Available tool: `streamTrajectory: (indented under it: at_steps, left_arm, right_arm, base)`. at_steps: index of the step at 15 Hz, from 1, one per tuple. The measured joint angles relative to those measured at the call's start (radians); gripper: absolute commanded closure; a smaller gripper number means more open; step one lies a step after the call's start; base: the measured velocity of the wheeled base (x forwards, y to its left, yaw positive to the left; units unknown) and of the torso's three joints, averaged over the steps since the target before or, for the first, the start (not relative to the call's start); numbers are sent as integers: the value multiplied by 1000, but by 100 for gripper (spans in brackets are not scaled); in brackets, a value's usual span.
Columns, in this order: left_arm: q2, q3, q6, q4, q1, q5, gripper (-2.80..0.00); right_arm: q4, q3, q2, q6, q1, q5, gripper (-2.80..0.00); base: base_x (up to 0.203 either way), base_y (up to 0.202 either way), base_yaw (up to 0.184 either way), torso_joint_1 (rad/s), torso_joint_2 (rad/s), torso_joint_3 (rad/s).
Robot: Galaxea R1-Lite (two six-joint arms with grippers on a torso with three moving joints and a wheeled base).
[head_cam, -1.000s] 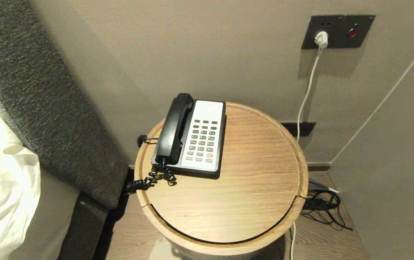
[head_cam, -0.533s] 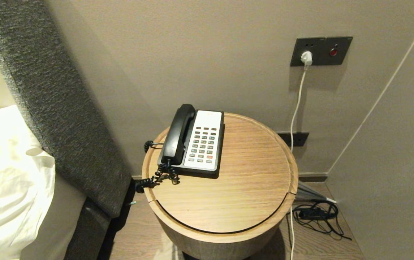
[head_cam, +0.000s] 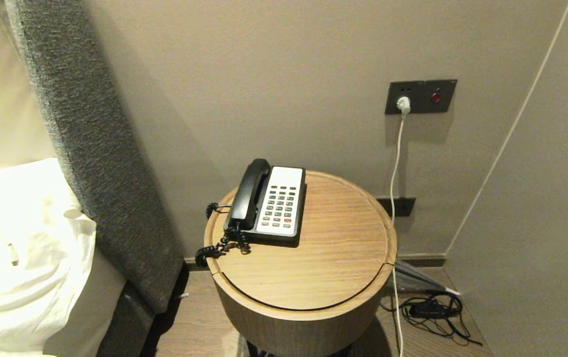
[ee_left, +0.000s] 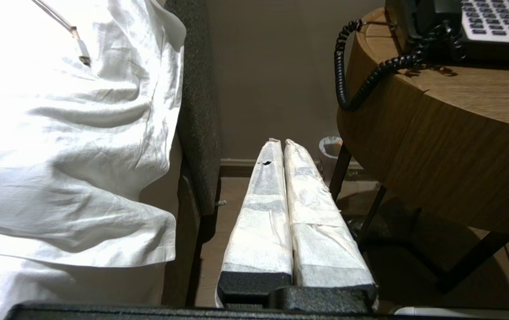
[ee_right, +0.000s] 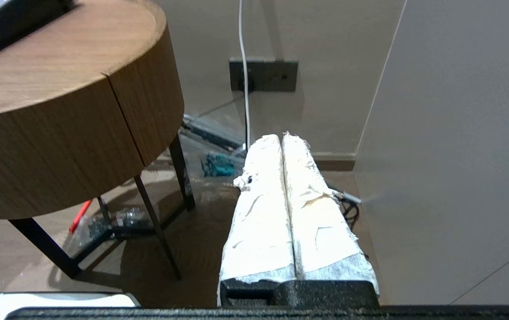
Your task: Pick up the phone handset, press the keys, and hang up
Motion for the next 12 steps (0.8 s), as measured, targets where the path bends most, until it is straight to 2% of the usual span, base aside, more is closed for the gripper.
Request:
streamTrajectory:
  at_steps: [4,12]
  left_arm:
    - [0,0,0,0,0,-1,0]
    - [0,0,9,0,0,-3,0]
  right_arm:
    - [2,0,0,-8,0,1,0]
    - [2,0,0,1,0,1,0]
  base:
    - [0,0,0,4,0,197]
    - [0,0,0,2,1,23]
